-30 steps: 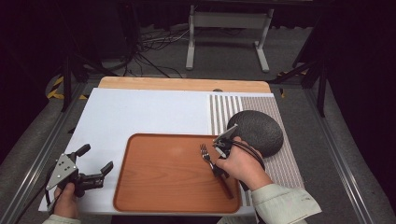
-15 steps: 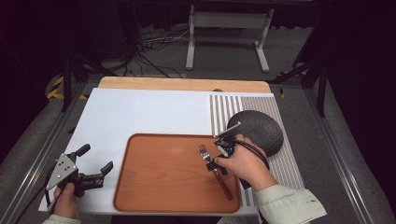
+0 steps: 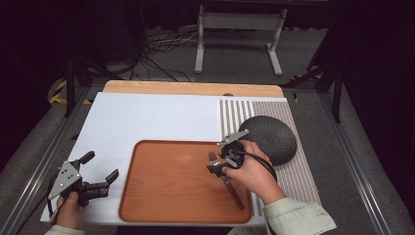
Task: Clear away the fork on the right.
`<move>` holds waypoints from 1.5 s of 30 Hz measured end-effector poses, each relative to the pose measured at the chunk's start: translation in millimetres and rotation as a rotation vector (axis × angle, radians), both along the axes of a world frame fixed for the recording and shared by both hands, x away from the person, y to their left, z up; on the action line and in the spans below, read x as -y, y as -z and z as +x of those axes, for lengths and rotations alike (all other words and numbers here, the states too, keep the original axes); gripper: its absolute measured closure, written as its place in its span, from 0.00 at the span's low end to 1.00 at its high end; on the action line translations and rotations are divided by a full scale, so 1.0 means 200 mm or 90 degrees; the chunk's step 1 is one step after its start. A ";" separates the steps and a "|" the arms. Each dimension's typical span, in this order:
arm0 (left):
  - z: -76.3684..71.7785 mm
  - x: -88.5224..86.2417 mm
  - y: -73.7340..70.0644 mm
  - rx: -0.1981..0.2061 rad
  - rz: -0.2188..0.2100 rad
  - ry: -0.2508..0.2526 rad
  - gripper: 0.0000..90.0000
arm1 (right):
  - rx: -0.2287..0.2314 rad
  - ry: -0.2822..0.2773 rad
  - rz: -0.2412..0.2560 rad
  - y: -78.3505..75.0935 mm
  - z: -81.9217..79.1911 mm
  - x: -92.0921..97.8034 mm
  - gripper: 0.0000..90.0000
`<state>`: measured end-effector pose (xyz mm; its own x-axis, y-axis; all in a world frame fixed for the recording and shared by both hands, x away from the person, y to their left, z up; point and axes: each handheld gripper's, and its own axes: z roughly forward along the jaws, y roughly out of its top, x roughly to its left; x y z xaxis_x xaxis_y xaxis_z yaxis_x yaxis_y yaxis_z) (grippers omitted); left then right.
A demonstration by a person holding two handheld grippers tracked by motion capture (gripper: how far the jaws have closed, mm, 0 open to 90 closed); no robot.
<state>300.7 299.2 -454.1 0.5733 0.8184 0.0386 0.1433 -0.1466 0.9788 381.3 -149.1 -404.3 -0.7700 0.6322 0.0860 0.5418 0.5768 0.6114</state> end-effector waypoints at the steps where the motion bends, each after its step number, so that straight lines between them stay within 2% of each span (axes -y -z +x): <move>1: 0.00 0.00 0.00 0.000 0.000 0.000 0.00 | 0.001 -0.014 0.010 0.01 0.00 -0.01 0.45; 4: 0.00 0.00 0.00 0.000 0.000 0.000 0.00 | 0.019 -0.035 0.004 0.03 0.00 -0.04 0.63; 8: 0.00 0.00 0.00 -0.002 0.002 0.001 0.00 | 0.015 -0.053 -0.008 0.04 0.00 -0.06 0.87; 9: 0.00 0.00 0.00 -0.002 0.002 0.001 0.00 | 0.015 -0.053 -0.008 0.04 0.00 -0.06 0.87; 11: 0.00 0.00 0.00 -0.002 0.002 0.001 0.00 | 0.018 -0.068 -0.027 0.06 0.01 -0.07 0.97; 12: 0.00 0.00 0.00 -0.002 0.002 0.001 0.00 | 0.020 -0.071 -0.036 0.07 0.02 -0.07 0.99; 23: 0.00 -0.01 0.00 -0.002 0.003 0.001 0.00 | -0.005 -0.076 -0.076 0.15 0.06 -0.08 1.00; 32: 0.00 0.00 0.00 -0.001 0.002 0.000 0.00 | -0.003 -0.069 -0.093 0.15 0.07 -0.07 1.00; 45: 0.00 0.00 0.00 0.000 -0.002 0.000 0.00 | -0.002 -0.031 -0.104 0.14 0.11 0.00 1.00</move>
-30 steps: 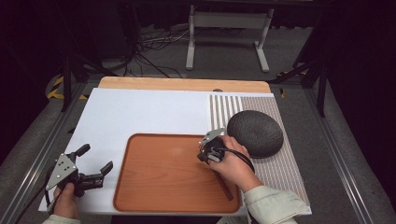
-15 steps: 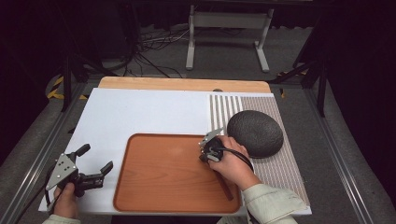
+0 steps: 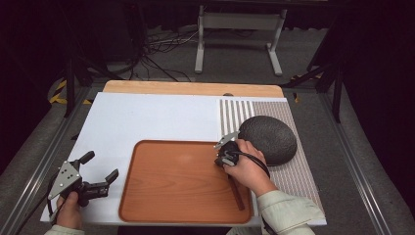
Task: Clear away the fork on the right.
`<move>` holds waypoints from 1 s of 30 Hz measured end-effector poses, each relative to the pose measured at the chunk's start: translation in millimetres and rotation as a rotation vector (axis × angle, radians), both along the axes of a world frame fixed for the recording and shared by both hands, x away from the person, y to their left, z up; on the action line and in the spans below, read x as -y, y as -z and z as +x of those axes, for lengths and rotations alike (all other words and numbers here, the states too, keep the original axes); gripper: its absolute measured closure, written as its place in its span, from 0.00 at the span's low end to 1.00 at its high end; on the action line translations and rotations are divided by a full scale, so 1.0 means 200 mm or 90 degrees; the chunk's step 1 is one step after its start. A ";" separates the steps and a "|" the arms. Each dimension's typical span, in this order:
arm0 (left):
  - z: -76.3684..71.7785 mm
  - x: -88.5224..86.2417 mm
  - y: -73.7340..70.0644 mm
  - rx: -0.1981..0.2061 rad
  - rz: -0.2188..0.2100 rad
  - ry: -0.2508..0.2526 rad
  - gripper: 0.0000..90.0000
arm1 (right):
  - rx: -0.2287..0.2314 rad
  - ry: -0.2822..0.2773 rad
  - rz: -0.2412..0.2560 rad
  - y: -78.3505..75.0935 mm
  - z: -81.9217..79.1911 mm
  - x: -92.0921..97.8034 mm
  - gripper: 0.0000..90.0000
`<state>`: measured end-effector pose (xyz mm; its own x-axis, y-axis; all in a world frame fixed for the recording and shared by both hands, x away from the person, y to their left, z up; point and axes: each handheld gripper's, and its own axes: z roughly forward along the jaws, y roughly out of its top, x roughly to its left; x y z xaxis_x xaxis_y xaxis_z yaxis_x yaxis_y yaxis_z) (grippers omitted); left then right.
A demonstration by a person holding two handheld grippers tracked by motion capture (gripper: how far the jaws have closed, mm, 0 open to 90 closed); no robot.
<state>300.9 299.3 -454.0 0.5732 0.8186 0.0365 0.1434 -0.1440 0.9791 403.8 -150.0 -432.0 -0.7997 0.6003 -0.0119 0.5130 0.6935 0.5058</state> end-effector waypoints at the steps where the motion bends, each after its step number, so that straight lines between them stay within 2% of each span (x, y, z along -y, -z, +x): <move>1: 0.00 0.00 0.00 0.000 0.000 0.000 0.00 | 0.000 0.002 0.000 0.00 0.00 0.00 1.00; 18: 0.02 0.01 0.00 -0.001 0.001 0.007 0.00 | 0.004 0.045 -0.006 -0.01 0.02 0.12 1.00; 30: 0.02 0.02 0.00 -0.003 0.000 0.009 0.00 | 0.002 0.064 -0.009 -0.01 0.03 0.16 1.00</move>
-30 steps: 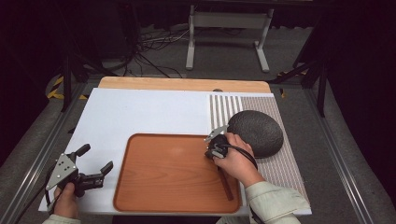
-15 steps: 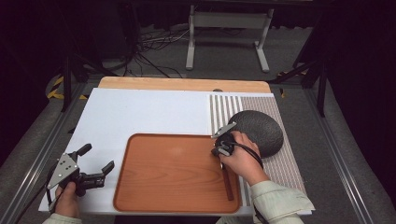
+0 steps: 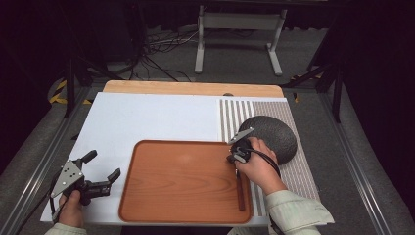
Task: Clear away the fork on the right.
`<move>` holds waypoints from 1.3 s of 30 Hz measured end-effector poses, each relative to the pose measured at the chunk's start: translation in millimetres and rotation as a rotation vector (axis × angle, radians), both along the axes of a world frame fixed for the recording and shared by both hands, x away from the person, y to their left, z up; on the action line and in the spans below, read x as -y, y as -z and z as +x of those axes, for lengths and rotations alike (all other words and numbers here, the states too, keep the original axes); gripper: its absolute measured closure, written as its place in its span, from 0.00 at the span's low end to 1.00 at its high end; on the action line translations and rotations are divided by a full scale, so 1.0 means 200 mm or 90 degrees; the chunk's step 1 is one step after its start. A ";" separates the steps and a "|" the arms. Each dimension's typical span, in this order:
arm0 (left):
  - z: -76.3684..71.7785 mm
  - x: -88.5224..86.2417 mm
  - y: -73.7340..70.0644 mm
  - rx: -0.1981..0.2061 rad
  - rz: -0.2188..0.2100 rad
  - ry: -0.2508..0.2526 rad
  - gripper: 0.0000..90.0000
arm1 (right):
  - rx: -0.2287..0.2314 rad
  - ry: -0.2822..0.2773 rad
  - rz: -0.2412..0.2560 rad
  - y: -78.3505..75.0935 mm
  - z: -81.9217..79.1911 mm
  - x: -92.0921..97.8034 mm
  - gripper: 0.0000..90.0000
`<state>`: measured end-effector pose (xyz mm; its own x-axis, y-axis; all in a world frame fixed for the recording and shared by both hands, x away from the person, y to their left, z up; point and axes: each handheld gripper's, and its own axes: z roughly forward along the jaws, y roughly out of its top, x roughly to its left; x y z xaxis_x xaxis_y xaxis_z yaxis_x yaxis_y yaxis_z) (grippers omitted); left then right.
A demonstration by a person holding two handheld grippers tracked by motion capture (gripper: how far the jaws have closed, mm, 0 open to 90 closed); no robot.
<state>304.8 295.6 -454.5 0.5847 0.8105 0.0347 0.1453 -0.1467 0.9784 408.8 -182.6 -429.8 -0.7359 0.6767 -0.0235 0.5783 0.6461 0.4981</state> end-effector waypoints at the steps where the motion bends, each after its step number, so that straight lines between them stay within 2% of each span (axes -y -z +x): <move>1: 0.00 0.00 0.00 0.000 0.000 0.000 0.00 | 0.001 0.001 0.000 0.00 0.00 0.00 1.00; 6: 0.00 0.00 0.00 -0.002 0.001 -0.001 0.00 | 0.004 0.001 -0.004 -0.01 0.00 0.00 0.99; 11: 0.00 -0.01 0.00 0.000 0.002 -0.002 0.00 | 0.024 -0.005 0.010 -0.04 -0.01 0.00 0.87; 15: -0.01 -0.01 0.00 -0.002 0.004 -0.002 0.00 | 0.062 -0.018 0.041 -0.09 -0.04 -0.01 0.42; 17: -0.01 -0.01 0.00 0.000 0.004 -0.004 0.00 | 0.076 -0.017 0.070 -0.10 -0.05 -0.01 0.29; 23: -0.01 -0.01 0.00 -0.001 0.003 -0.003 0.00 | 0.113 -0.029 0.099 -0.19 -0.10 0.02 0.24; 25: -0.01 -0.01 0.00 0.000 0.004 -0.004 0.00 | 0.115 -0.029 0.103 -0.20 -0.11 0.02 0.24; 29: -0.01 -0.01 0.00 -0.001 0.004 -0.005 0.00 | 0.153 -0.035 0.137 -0.24 -0.15 0.07 0.23; 34: -0.01 -0.01 0.00 -0.002 0.004 -0.003 0.00 | 0.175 -0.037 0.166 -0.27 -0.19 0.13 0.22; 37: -0.01 -0.01 0.00 -0.002 0.005 -0.004 0.00 | 0.171 -0.026 0.186 -0.27 -0.21 0.18 0.22; 39: -0.01 0.00 0.00 -0.003 0.004 -0.005 0.00 | 0.189 -0.032 0.193 -0.28 -0.23 0.21 0.20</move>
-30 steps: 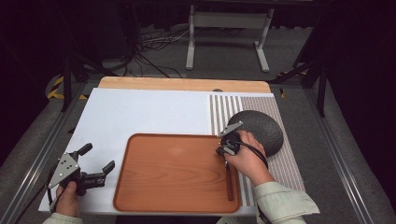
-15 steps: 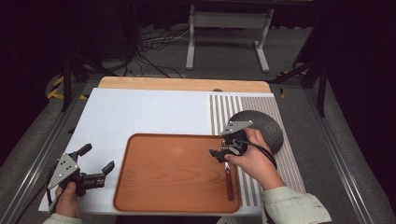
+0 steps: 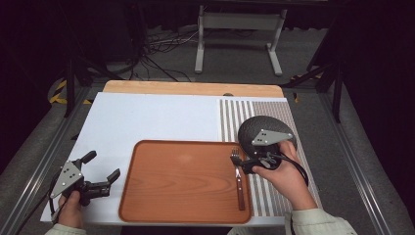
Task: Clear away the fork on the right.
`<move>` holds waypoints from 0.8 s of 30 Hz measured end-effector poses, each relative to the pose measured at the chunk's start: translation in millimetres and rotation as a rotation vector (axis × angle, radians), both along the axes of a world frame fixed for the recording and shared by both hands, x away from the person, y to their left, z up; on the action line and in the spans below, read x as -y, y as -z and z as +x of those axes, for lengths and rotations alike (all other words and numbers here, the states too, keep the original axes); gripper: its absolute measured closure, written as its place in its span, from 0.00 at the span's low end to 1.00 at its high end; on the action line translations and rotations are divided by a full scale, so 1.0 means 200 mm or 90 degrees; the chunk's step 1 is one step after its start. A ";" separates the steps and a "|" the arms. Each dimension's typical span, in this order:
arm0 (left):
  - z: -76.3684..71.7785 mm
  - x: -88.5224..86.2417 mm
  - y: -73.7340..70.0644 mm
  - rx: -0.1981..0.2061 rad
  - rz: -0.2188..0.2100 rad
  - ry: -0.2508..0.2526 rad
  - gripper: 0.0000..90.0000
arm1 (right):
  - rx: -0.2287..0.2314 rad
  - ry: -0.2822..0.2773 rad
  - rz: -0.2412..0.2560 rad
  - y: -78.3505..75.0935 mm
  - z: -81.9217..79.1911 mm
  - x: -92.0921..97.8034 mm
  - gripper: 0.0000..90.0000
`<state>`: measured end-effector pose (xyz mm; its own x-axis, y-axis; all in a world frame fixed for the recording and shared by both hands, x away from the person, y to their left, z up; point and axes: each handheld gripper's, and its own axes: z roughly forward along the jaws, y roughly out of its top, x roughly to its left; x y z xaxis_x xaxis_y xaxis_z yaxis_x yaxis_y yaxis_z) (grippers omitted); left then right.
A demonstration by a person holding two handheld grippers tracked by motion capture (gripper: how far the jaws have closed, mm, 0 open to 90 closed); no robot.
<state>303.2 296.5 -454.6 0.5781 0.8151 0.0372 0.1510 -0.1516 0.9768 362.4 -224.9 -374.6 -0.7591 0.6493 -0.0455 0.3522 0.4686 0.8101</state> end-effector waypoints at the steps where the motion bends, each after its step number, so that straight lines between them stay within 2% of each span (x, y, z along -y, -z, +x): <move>1: 0.00 0.00 0.00 -0.001 0.000 0.000 0.00 | 0.011 -0.001 0.010 0.00 -0.01 0.03 0.20; 5: 0.00 0.00 0.00 -0.002 0.001 0.002 0.00 | 0.038 -0.002 0.047 0.00 -0.05 0.09 0.19; 8: 0.00 0.00 0.00 -0.003 0.003 0.002 0.00 | 0.075 -0.002 0.072 -0.01 -0.08 0.14 0.19; 11: 0.00 0.00 0.00 -0.003 0.002 0.001 0.00 | 0.097 0.003 0.104 0.00 -0.10 0.19 0.19; 13: 0.00 0.01 0.00 -0.004 0.002 0.001 0.00 | 0.098 0.002 0.117 0.02 -0.11 0.21 0.18; 18: 0.00 0.01 0.01 -0.003 0.000 0.001 0.00 | 0.124 0.001 0.144 0.05 -0.15 0.28 0.17; 19: 0.00 0.01 0.01 -0.003 0.000 0.001 0.00 | 0.118 -0.004 0.148 0.06 -0.15 0.29 0.17; 24: 0.00 0.01 0.01 -0.001 -0.002 -0.001 0.00 | 0.142 -0.004 0.162 0.09 -0.17 0.34 0.14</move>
<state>303.1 294.1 -455.8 0.5771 0.8160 0.0338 0.1534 -0.1489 0.9769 329.0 -293.6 -393.5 -0.7525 0.6568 -0.0485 0.1505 0.2432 0.9582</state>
